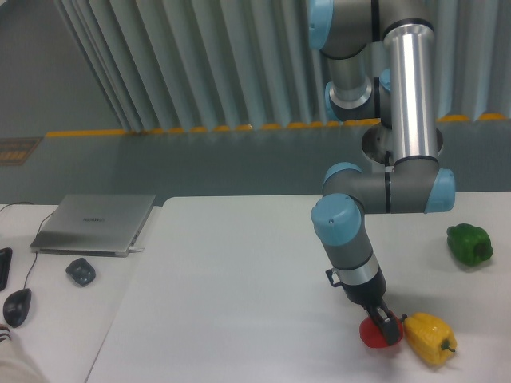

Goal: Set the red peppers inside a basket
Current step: 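Lift the red pepper and carry it away past the green pepper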

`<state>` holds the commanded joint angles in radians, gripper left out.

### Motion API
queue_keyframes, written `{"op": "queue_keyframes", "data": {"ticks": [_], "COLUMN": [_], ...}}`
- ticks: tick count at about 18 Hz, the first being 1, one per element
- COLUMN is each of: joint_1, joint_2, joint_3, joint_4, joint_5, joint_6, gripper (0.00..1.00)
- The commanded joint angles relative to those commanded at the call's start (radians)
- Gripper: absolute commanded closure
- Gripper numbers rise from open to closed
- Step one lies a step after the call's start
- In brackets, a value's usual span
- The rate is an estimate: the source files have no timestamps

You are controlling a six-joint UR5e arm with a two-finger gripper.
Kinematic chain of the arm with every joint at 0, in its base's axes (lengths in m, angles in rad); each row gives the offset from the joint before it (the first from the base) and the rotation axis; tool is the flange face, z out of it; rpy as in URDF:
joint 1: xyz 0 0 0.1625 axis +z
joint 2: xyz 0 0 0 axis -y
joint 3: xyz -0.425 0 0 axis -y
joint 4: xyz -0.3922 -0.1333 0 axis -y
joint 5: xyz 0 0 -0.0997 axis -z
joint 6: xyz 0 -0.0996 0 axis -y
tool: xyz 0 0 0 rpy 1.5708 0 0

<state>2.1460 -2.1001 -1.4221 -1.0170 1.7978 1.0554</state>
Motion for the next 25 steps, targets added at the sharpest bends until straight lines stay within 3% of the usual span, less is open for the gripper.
{"op": "queue_keyframes", "data": {"ticks": [6,11,17,25], "joint_1": [0.063,0.129,0.268,0.402], "joint_2": [0.101,0.144,0.175,0.186], "joint_3": [0.003,-0.006,-0.012,-0.032], "joint_4": [-0.002,-0.003,-0.011,-0.014], "joint_5": [-0.047,-0.081,-0.136,-0.17], "joint_6": [-0.006,0.067,0.221,0.392], "gripper": [0.55,0.55,0.55,0.55]}}
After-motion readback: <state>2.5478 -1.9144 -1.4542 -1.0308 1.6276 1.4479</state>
